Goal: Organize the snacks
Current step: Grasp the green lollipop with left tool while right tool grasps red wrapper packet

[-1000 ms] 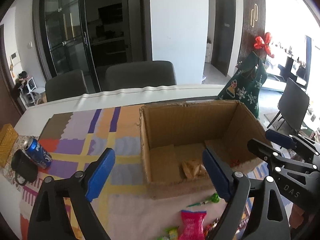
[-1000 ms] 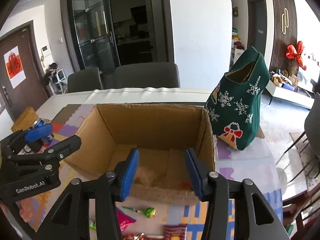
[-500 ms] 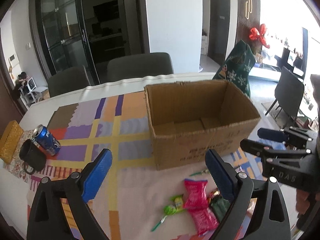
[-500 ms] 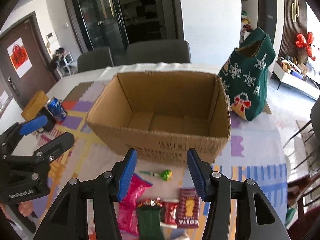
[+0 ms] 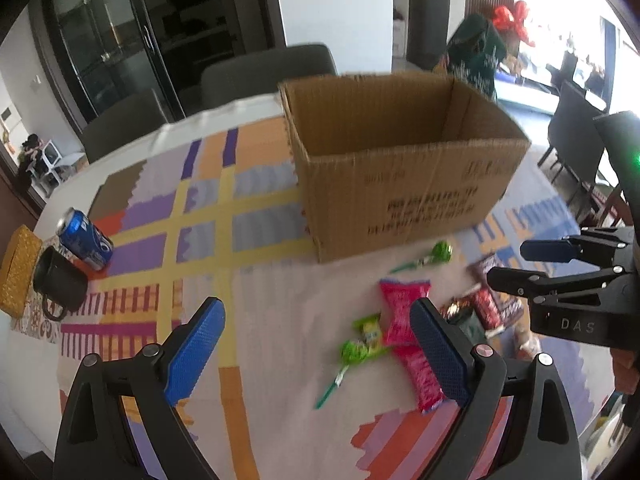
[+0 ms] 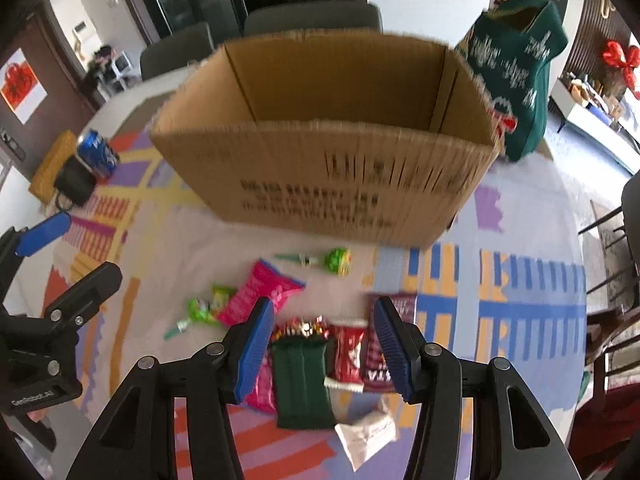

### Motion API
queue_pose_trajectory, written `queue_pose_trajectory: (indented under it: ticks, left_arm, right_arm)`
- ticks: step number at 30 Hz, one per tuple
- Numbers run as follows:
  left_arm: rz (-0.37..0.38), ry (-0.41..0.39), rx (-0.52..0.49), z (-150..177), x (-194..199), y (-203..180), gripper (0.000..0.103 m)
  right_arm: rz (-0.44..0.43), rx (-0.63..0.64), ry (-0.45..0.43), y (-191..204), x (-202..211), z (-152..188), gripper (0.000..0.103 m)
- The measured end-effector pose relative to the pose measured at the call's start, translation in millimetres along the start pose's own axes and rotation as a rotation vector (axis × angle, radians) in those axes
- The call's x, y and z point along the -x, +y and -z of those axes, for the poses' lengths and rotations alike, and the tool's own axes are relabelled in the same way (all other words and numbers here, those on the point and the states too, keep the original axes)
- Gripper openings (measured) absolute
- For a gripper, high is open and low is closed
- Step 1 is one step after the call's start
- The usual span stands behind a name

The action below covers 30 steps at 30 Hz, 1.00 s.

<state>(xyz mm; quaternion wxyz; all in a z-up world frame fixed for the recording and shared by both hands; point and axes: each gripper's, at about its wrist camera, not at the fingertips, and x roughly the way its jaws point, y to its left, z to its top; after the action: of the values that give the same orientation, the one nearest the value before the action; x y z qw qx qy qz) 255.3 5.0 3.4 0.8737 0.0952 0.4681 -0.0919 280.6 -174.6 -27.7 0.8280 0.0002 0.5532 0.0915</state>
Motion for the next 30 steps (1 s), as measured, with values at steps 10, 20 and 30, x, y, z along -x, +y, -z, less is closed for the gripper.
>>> queue_pose_trajectory:
  ticks: [10,20,30]
  left_arm:
    - [0.061,0.189,-0.012,14.4,-45.0,-3.8,0.078]
    - [0.121,0.33,0.01,24.7,-79.8,-8.8,0.062]
    - [0.12,0.368,0.029,25.0,-100.8,-8.6,0.049]
  right_arm:
    - [0.032,-0.016,0.11,-4.7,-27.4,9.8,0.053]
    - [0.054,-0.048,0.177,-15.6,-50.4,17.8,0.051]
    - [0.051,-0.064,0.214,-20.0,-65.9,18.0,0.038]
